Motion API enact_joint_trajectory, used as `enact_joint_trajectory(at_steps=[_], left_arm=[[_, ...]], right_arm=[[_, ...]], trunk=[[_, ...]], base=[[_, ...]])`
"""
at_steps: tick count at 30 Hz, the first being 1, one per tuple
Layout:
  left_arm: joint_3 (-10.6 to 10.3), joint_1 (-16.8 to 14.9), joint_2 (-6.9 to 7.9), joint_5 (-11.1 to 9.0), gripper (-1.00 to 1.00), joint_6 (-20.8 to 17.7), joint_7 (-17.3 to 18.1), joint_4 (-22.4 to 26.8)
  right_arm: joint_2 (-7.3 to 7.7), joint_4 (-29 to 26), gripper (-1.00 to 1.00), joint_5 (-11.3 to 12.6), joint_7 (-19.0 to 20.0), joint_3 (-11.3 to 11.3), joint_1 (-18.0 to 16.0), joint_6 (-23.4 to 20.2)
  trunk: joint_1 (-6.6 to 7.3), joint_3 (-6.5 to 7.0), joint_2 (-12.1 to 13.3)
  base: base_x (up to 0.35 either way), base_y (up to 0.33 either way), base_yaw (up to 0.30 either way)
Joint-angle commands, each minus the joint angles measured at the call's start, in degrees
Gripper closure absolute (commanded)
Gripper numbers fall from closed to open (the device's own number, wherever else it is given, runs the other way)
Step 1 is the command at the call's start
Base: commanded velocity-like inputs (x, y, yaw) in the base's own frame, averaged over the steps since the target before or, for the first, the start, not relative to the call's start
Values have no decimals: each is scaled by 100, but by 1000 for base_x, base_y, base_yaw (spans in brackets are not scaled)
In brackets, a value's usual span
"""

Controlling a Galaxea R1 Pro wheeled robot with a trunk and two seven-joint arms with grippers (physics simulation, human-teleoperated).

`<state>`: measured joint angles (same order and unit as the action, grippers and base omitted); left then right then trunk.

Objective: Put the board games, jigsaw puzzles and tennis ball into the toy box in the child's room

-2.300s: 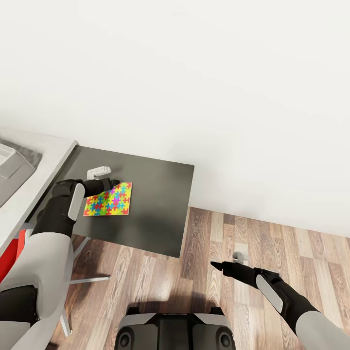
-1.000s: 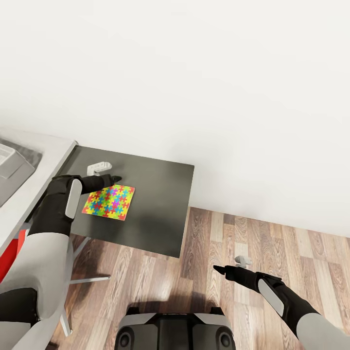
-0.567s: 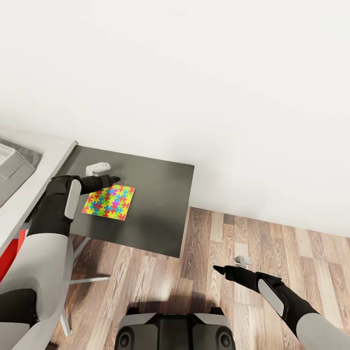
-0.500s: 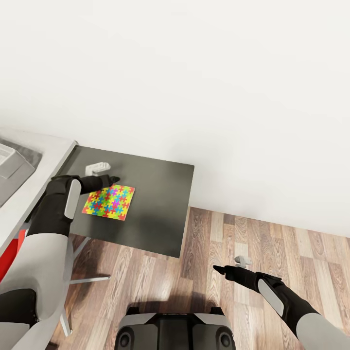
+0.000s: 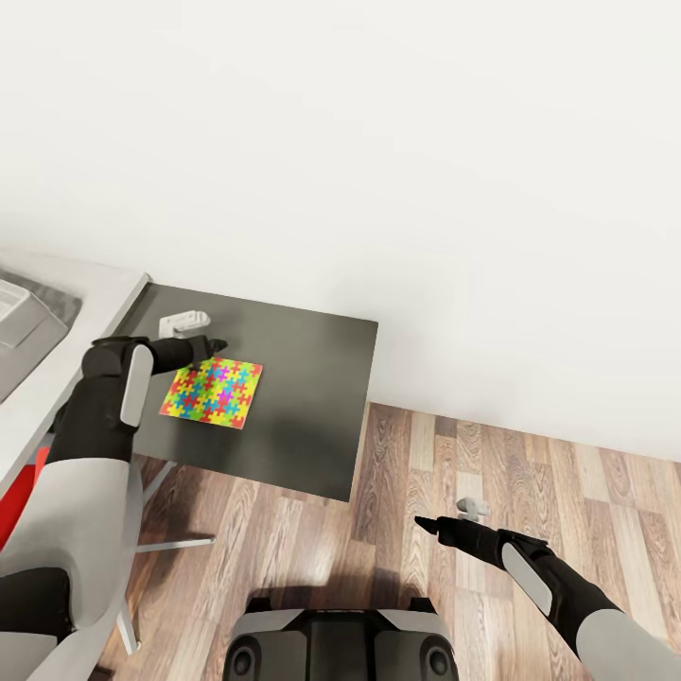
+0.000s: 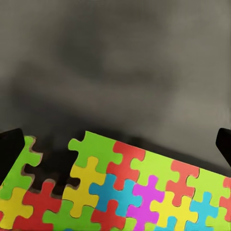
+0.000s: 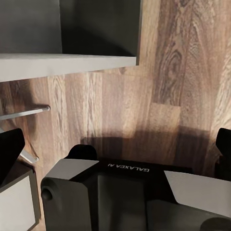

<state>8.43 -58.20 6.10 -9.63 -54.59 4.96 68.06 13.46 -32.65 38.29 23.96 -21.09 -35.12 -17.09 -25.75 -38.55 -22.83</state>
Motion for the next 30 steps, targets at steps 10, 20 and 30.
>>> enact_joint_trajectory(at_steps=[10, 20, 30], left_arm=[[-2, 22, -12, 9, -100, -65, -701, 54], [-7, 31, -21, 12, -100, -69, -1157, 58], [-8, 67, -20, 8, -100, -110, -1214, 20]], right_arm=[[7, -5, -100, 47, -5, -26, -3, -22], [7, -5, -100, 47, -5, -26, -3, -22], [7, -5, -100, 47, -5, -26, -3, -22]], trunk=[[-3, -7, -9], [-3, -7, -9], [-3, -7, -9]], base=[[0, 0, 0], [0, 0, 0], [0, 0, 0]])
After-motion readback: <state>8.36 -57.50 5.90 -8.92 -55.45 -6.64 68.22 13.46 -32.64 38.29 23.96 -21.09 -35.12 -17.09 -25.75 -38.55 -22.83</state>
